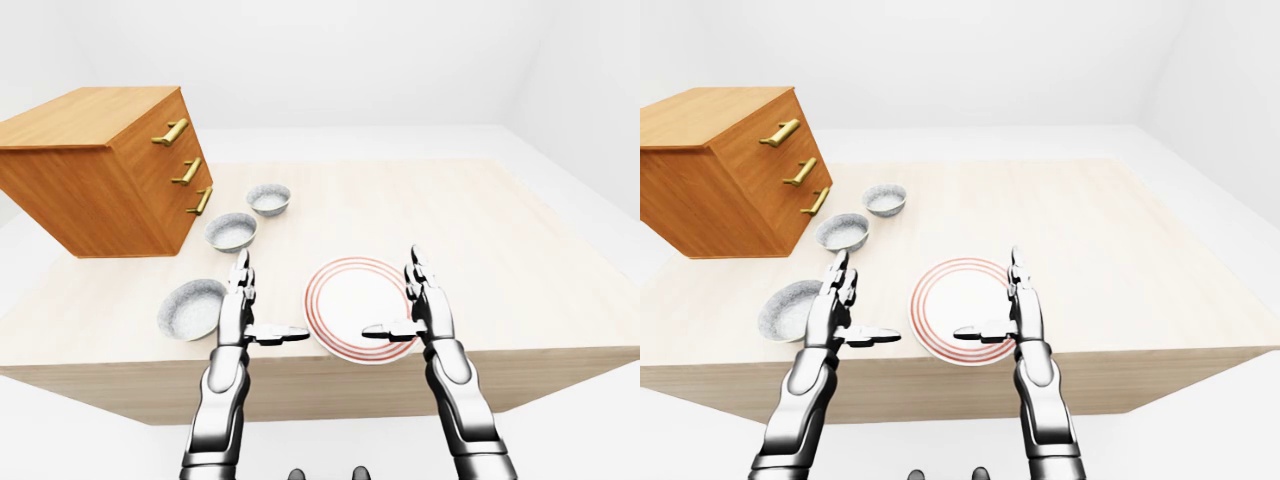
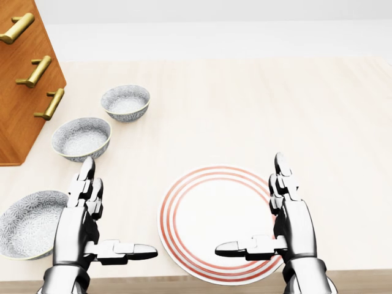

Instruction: Put the bowl in the middle on the plate.

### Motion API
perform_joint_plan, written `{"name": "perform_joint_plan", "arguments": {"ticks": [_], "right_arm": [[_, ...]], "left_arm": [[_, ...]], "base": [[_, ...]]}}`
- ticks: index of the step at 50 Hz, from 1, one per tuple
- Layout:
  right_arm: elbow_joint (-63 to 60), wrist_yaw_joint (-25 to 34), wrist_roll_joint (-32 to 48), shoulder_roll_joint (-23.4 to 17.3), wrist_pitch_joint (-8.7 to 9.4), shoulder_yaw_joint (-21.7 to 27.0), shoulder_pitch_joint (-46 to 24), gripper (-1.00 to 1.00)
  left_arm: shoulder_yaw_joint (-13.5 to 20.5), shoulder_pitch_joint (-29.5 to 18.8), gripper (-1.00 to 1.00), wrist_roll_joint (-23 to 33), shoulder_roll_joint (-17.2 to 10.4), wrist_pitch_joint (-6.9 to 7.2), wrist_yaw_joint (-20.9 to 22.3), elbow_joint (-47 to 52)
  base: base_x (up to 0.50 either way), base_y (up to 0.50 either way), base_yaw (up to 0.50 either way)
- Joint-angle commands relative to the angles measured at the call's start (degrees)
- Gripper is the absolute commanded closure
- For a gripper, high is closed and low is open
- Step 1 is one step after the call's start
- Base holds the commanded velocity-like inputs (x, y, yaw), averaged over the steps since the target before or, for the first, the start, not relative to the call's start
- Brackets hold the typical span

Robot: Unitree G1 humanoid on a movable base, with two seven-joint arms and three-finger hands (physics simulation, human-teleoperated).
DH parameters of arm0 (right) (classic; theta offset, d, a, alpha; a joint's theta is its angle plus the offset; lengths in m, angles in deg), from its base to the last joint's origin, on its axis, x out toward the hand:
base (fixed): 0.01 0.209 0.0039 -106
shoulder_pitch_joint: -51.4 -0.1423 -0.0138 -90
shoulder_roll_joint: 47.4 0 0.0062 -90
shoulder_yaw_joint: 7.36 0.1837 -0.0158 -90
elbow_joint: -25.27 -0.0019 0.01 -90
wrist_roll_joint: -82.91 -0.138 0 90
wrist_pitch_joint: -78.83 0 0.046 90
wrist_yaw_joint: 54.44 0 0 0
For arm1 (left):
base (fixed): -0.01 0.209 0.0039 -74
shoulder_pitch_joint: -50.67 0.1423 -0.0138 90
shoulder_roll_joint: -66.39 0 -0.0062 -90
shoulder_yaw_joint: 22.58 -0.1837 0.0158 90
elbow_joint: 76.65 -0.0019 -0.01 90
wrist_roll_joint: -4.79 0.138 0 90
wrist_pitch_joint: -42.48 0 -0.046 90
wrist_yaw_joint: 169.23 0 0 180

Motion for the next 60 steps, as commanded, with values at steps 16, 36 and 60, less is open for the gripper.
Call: {"name": "perform_joint_plan", "arguments": {"ticks": [16,36,60], "right_arm": [[-1.1,0.4,1.55,-0.88,1.44,1.35,-0.1,-1.0],[-10.59,2.44,4.6,-3.45,4.47,5.75,-1.21,-1.0],[-9.59,7.01,2.74,-11.47,4.47,19.43,-4.16,-1.0]], "left_arm": [[1.43,-0.32,-1.0,-0.34,-0.72,-0.61,1.3,-1.19],[1.9,-1.45,-1.0,-0.07,-1.01,-3.22,0.66,-5.18],[1.81,-1.39,-1.0,0.16,-1.02,-3.2,0.49,-5.32]], "base": [[0.0,0.0,0.0],[0.0,0.0,0.0],[0.0,0.0,0.0]]}}
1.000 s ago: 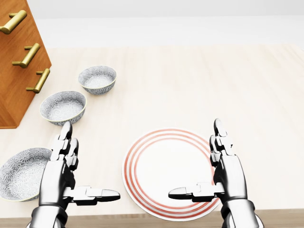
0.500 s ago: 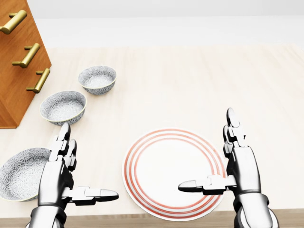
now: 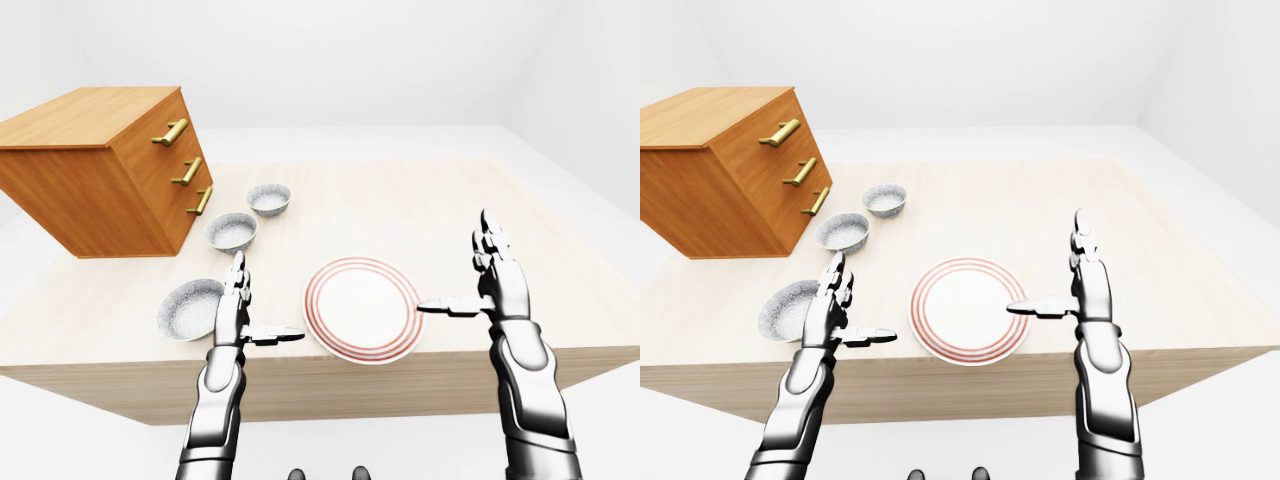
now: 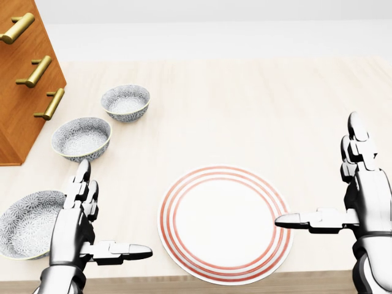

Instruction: Put the bowl in the middle on the plate.

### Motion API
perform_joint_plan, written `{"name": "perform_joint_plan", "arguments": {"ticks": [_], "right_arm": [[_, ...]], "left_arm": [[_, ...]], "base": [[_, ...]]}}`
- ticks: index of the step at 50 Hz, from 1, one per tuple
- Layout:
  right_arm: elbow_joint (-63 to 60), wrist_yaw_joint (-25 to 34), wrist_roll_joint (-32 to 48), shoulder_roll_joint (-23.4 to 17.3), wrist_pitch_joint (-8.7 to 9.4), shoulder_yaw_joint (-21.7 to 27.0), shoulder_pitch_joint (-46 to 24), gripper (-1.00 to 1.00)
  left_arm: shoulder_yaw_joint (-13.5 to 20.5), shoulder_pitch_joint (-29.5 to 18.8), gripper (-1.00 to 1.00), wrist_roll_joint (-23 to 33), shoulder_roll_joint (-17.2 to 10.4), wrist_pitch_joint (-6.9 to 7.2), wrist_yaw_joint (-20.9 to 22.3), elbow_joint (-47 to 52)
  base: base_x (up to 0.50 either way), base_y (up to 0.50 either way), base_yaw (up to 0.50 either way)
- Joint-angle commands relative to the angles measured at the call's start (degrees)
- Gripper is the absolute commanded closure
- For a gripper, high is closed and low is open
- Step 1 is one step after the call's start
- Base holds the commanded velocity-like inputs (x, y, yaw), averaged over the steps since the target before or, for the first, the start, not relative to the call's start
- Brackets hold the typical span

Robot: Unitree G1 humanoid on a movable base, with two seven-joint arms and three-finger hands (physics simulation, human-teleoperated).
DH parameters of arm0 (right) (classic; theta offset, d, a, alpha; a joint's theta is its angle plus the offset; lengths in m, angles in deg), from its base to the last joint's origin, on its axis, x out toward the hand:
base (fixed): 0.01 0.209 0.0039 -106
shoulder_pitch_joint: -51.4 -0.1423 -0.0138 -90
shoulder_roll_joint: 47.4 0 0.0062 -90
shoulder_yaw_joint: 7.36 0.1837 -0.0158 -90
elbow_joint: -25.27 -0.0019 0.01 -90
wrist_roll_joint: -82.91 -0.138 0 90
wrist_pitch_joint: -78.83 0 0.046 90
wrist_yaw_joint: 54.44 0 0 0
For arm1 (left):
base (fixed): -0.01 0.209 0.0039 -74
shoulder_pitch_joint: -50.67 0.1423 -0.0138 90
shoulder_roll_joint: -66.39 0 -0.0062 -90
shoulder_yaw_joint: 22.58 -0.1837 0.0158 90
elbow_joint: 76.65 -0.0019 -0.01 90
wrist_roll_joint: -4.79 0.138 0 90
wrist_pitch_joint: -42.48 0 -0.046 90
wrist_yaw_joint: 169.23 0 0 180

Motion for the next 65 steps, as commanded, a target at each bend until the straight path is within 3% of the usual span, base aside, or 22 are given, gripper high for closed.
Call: {"name": "perform_joint_plan", "arguments": {"ticks": [1,4,6,11,14,15,17,20,23,34,38,42,46,49,56,59,65], "right_arm": [[1.7,1.64,-1.04,-3.7,0.0,6.22,-1.12,-1.0],[1.58,1.8,-1.47,-4.53,0.0,7.62,-0.93,-1.0],[2.05,2.2,-2.15,-5.53,0.0,9.33,-0.98,-1.0],[3.63,2.42,-2.74,-6.71,0.0,11.01,-0.78,-1.0],[4.84,2.35,-2.62,-7.05,0.0,11.48,-0.73,-1.0],[5.27,2.22,-2.8,-7.41,0.0,12.1,-0.78,-1.0],[5.52,2.26,-2.84,-7.61,0.0,12.27,-0.74,-1.0],[6.86,2.25,-3.47,-8.72,0.0,13.94,-0.69,-1.0],[7.6,2.36,-4.04,-9.43,0.0,14.91,-0.65,-1.0],[13.15,0.84,-4.96,-11.18,0.0,16.93,-0.9,-1.0],[14.2,0.08,-5.95,-11.68,0.0,17.26,-0.95,-1.0],[14.92,-1.02,-6.74,-12.11,0.0,17.32,-1.35,-1.0],[15.79,-1.41,-7.86,-12.55,0.0,17.61,-1.17,-1.0],[18.1,-1.62,-7.77,-12.98,0.0,17.77,-1.18,-1.0],[18.43,-2.7,-9.32,-13.25,0.0,17.68,-1.91,-1.0],[15.29,-1.81,-11.66,-12.57,0.0,17.36,-1.54,-1.0],[13.04,-0.83,-10.76,-11.47,0.0,16.25,-1.03,-1.0]], "left_arm": [[0.09,-0.26,-1.0,0.07,-0.09,-0.62,-0.01,-0.98],[0.06,-0.2,-1.0,0.07,-0.07,-0.35,-0.03,-0.66],[-0.22,0.3,-1.0,0.33,0.04,0.73,-0.15,0.92],[0.0,-0.23,-1.0,0.26,-0.04,-0.43,-0.08,-0.76],[-0.07,0.02,-1.0,0.21,0.05,0.37,-0.2,0.26],[0.11,-0.22,-1.0,0.06,-0.02,-0.31,-0.13,-0.65],[0.1,-0.22,-1.0,0.03,-0.02,-0.29,-0.13,-0.64],[-0.2,0.23,-1.0,0.2,0.12,0.92,-0.28,0.98],[-0.28,0.42,-1.0,0.29,0.15,1.18,-0.27,1.43],[-0.03,-0.11,-1.0,0.24,0.02,-0.17,-0.26,-0.49],[-0.22,0.31,-1.0,0.23,0.1,0.92,-0.23,0.99],[-0.29,0.36,-1.0,0.32,0.12,0.97,-0.15,1.07],[-0.15,-0.01,-1.0,0.36,0.06,0.08,-0.19,-0.18],[-0.21,0.19,-1.0,0.35,0.08,0.74,-0.2,0.62],[-0.15,0.08,-1.0,0.33,0.05,0.69,-0.21,0.41],[-0.38,0.75,-1.0,-0.08,0.25,1.64,0.06,2.88],[-0.32,0.55,-1.0,0.03,0.21,1.04,0.05,1.99]], "base": [[0.0,0.0,0.0],[0.0,0.0,0.0],[0.0,0.0,0.0],[0.0,0.0,0.0],[0.0,0.0,0.0],[0.0,0.0,0.0],[0.0,0.0,0.0],[0.0,0.0,0.0],[0.0,0.0,0.0],[0.0,0.0,0.0],[0.0,0.0,0.0],[0.0,0.0,0.0],[0.0,0.0,0.0],[0.0,0.0,0.0],[0.0,0.0,0.0],[0.0,0.0,0.0],[0.0,0.0,0.0]]}}
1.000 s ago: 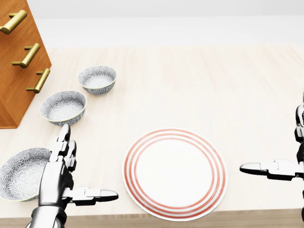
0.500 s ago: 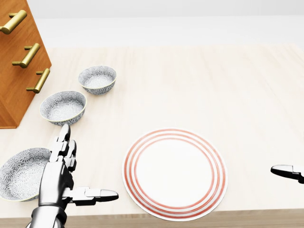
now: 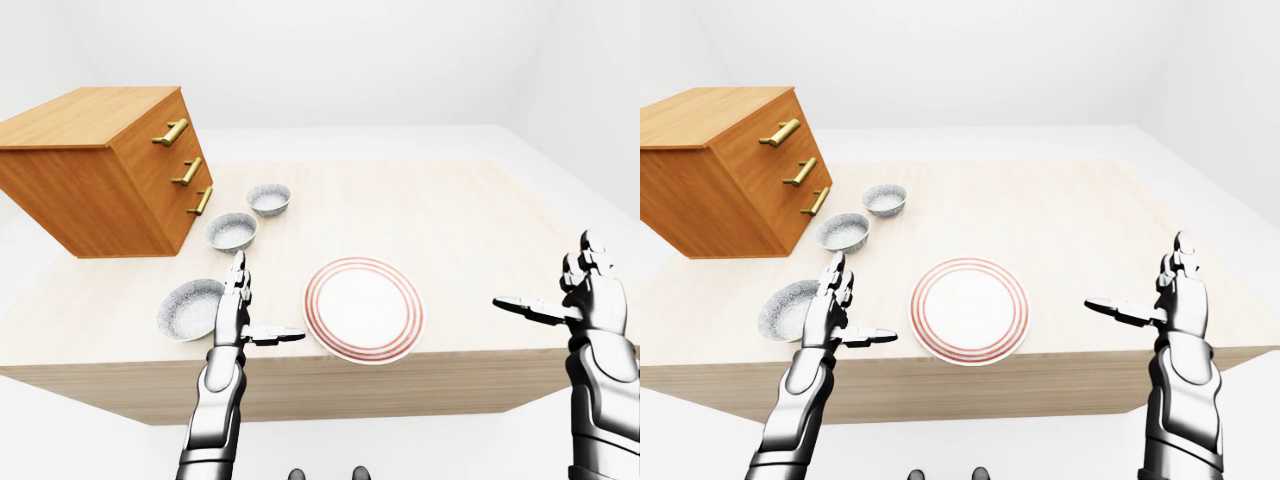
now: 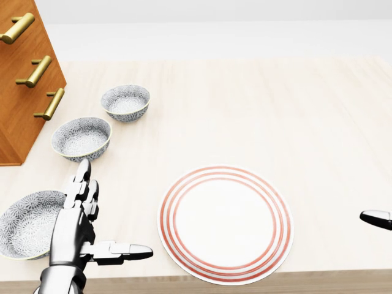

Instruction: Put the bowl in the middle on the plate.

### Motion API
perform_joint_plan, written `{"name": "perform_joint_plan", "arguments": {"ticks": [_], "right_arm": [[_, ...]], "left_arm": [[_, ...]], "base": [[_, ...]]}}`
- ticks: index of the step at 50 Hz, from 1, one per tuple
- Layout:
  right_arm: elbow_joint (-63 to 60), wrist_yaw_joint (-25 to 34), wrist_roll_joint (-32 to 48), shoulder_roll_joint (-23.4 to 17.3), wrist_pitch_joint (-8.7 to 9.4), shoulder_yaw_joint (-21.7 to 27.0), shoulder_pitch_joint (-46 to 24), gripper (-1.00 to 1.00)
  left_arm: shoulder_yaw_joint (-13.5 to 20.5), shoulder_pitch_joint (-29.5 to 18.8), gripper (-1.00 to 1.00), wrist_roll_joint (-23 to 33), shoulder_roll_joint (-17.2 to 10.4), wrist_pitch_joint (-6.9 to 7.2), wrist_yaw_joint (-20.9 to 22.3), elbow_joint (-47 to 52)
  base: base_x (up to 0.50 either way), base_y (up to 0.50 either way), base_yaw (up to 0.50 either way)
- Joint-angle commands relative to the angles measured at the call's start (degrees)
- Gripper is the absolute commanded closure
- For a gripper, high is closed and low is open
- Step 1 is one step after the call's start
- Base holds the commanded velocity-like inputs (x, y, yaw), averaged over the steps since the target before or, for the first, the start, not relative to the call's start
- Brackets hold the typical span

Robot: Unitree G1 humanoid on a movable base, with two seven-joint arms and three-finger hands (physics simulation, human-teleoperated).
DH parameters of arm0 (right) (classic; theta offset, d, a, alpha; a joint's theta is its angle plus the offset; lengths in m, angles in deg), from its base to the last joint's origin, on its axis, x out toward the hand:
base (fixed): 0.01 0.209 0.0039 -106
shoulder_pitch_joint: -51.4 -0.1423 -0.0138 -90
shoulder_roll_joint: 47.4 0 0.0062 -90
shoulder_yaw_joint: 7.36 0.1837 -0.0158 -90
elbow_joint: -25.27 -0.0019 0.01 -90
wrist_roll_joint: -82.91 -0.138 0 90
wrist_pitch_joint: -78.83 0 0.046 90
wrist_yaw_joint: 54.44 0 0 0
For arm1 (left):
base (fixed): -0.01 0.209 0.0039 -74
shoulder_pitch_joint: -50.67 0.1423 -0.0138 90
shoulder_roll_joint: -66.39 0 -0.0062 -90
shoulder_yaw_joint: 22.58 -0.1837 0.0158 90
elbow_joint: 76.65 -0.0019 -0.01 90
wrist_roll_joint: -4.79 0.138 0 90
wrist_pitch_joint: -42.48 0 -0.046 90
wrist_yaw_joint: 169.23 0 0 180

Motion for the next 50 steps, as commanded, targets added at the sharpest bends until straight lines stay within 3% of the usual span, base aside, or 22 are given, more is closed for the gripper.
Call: {"name": "perform_joint_plan", "arguments": {"ticks": [1,18,19,24,27,34,36,50], "right_arm": [[-2.24,0.66,-1.41,0.82,0.0,-0.74,0.23,-1.0],[-2.27,0.83,-1.2,0.97,0.0,-0.56,0.15,-1.0],[-2.58,0.99,-1.06,1.08,0.0,-0.66,0.39,-1.0],[-3.71,2.83,-0.97,1.46,0.0,-0.9,1.17,-1.0],[-3.09,3.76,-1.11,1.53,0.0,-0.67,1.06,-1.0],[-3.08,4.74,-1.32,1.72,0.0,-0.59,1.12,-1.0],[-3.99,4.88,-1.65,1.74,0.0,-0.45,1.29,-1.0],[-2.76,4.96,-2.14,1.59,0.0,-0.59,0.93,-1.0]], "left_arm": [[-0.06,0.19,-1.0,-0.13,0.06,0.14,0.12,0.66],[-0.07,0.19,-1.0,-0.13,0.06,0.14,0.12,0.66],[-0.18,0.39,-1.0,-0.05,0.1,0.8,0.07,1.5],[-0.1,0.21,-1.0,-0.08,0.07,0.38,0.16,0.87],[-0.2,0.55,-1.0,-0.01,0.11,0.95,0.16,1.79],[-0.07,0.31,-1.0,-0.03,0.04,0.12,0.33,0.72],[-0.19,0.48,-1.0,0.09,0.08,0.56,0.27,1.35],[-0.11,0.29,-1.0,0.04,0.07,0.21,0.29,0.83]], "base": [[0.0,0.0,0.0],[0.0,0.0,0.0],[0.0,0.0,0.0],[0.0,0.0,0.0],[0.0,0.0,0.0],[0.0,0.0,0.0],[0.0,0.0,0.0],[0.16,0.26,0.0]]}}
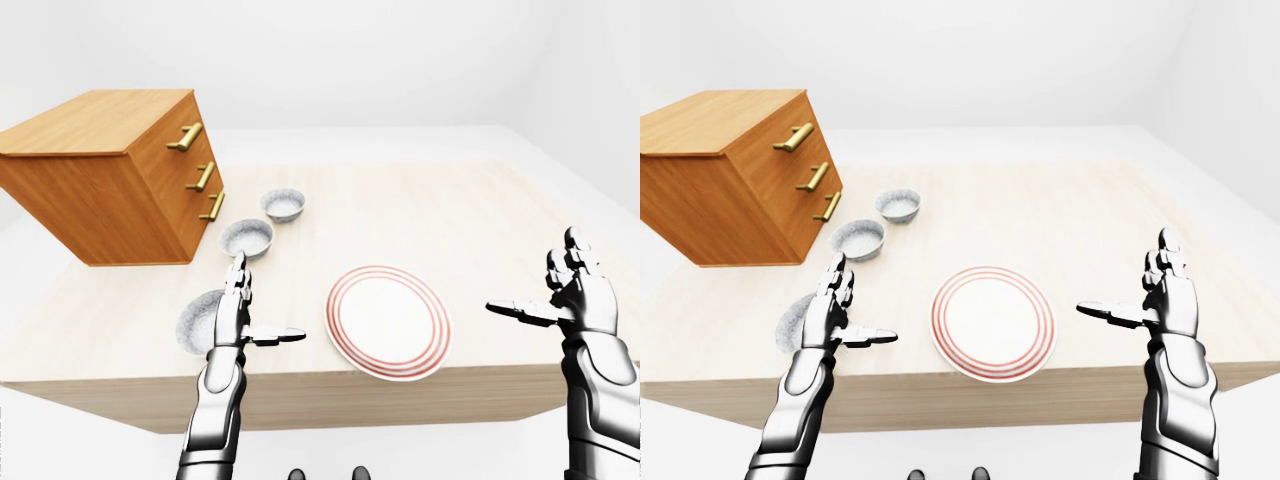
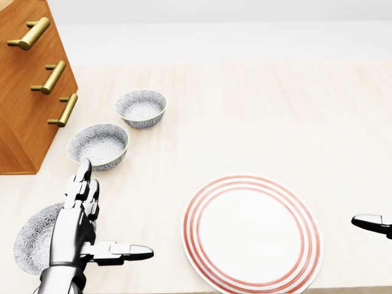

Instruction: Put the bowl in the middle on the plate.

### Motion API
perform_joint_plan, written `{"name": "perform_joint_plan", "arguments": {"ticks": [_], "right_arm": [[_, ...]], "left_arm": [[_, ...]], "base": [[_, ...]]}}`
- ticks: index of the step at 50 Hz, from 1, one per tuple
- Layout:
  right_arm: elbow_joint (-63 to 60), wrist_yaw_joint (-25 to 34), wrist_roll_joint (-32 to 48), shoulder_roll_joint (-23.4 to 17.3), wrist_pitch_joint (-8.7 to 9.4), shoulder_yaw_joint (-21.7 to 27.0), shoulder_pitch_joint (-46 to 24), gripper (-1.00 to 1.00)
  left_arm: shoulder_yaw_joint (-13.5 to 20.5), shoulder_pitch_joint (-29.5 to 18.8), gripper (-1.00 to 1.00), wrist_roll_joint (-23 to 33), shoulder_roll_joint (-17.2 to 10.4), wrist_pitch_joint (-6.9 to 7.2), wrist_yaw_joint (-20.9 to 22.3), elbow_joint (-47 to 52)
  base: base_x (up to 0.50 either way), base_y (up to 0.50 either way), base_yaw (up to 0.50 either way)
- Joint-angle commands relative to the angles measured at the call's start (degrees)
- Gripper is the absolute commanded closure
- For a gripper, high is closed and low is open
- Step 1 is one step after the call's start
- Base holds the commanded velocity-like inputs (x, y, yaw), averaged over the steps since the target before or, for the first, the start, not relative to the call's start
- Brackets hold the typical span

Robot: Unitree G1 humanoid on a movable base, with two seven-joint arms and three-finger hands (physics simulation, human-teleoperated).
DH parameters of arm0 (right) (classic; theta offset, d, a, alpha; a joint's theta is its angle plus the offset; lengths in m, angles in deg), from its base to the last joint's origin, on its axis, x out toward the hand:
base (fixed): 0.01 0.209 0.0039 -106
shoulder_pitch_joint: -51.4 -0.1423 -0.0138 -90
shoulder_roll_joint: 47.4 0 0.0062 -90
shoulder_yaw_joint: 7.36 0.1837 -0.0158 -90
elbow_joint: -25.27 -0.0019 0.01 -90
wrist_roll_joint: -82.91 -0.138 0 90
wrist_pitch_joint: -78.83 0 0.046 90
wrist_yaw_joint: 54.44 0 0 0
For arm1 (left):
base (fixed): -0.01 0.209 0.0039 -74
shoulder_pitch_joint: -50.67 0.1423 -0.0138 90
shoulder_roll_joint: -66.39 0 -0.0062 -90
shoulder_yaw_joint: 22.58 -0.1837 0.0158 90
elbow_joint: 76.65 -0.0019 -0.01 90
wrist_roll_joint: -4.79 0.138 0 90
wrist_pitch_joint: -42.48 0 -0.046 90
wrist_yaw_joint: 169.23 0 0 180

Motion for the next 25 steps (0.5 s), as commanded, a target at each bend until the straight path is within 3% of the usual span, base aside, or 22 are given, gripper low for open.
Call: {"name": "perform_joint_plan", "arguments": {"ticks": [1,11,15,19,20,25], "right_arm": [[0.93,0.11,-0.15,-0.04,0.0,-0.12,-0.28,-1.0],[-0.06,-0.22,-0.18,0.07,0.0,-0.2,-0.01,-1.0],[-0.12,0.17,-0.56,0.15,0.0,-0.16,0.03,-1.0],[-0.12,0.29,-0.58,0.21,0.0,-0.19,0.04,-1.0],[0.2,0.65,-0.56,0.23,0.0,-0.56,0.08,-1.0],[0.87,0.62,-0.56,0.22,0.0,-0.67,-0.13,-1.0]], "left_arm": [[0.05,-0.1,-1.0,-0.01,-0.04,-0.15,0.02,-0.18],[-0.03,-0.11,-1.0,0.13,-0.06,0.07,-0.05,0.02],[0.18,-0.38,-1.0,0.1,-0.15,-1.14,0.05,-1.45],[-0.02,-0.02,-1.0,0.3,-0.06,-0.21,-0.08,-0.15],[-0.23,-0.28,-1.0,1.07,-0.18,-0.95,-0.27,-1.07],[-0.09,-0.51,-1.0,1.15,-0.19,-1.49,-0.17,-1.82]], "base": [[0.21,0.34,0.0],[0.22,0.34,0.0],[0.2,0.06,0.0],[0.24,0.0,0.0],[0.17,0.0,0.0],[0.22,0.0,0.0]]}}
